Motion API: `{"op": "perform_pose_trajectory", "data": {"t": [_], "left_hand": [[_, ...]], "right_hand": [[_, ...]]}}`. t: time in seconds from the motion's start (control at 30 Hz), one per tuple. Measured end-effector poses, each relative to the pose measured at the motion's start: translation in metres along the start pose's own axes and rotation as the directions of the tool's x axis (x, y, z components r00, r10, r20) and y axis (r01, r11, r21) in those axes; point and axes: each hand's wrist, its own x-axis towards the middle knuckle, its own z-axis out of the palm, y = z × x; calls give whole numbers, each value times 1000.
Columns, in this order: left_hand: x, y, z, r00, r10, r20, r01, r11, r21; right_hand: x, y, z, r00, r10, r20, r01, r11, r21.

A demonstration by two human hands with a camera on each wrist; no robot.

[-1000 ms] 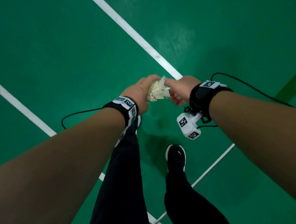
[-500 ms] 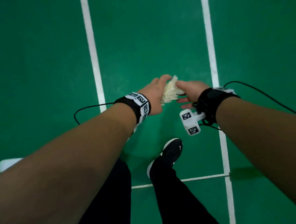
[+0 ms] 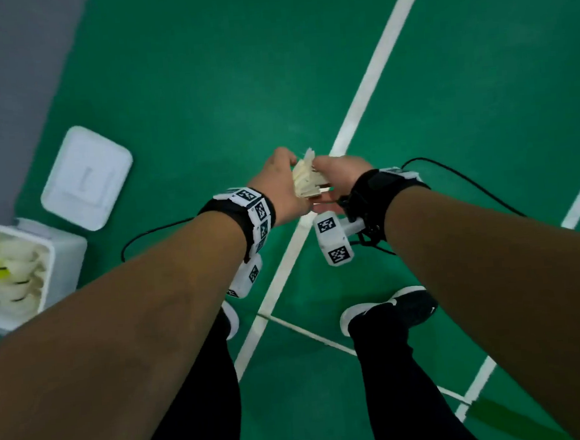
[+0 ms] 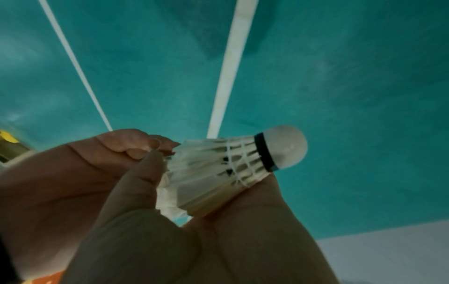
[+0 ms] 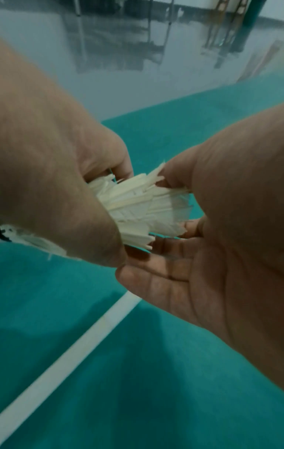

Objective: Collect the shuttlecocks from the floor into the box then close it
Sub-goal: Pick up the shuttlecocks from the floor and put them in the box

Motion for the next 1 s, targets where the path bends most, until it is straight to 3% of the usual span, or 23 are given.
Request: {"op": "perform_pose_trajectory", "data": {"t": [0.13,0.43,0.6,0.73,0.87,1.0], "left_hand": [[-37,-126,-65,989,-138,-55,131,986,-106],[-98,-341,-190,897,-418,-143,377,893,-247],[-112,-403,-212,875,-458,-157,407,872,-272],[-120,-430,-194,824,-544,-158,471,813,-342],[-133,-451,-173,794,-591,-139,498,765,-408],[-147,-464,-149,754,-648,-106,529,695,-487]], "right_hand": [[-16,-16,148,995,53,89,-44,993,-105],[-45,-63,411,963,39,267,92,882,-462],[-37,-68,490,923,22,383,237,752,-615],[-31,-52,514,899,91,428,266,664,-699],[-32,-31,533,889,191,416,197,660,-725],[-26,-17,547,863,227,451,273,542,-795]]}}
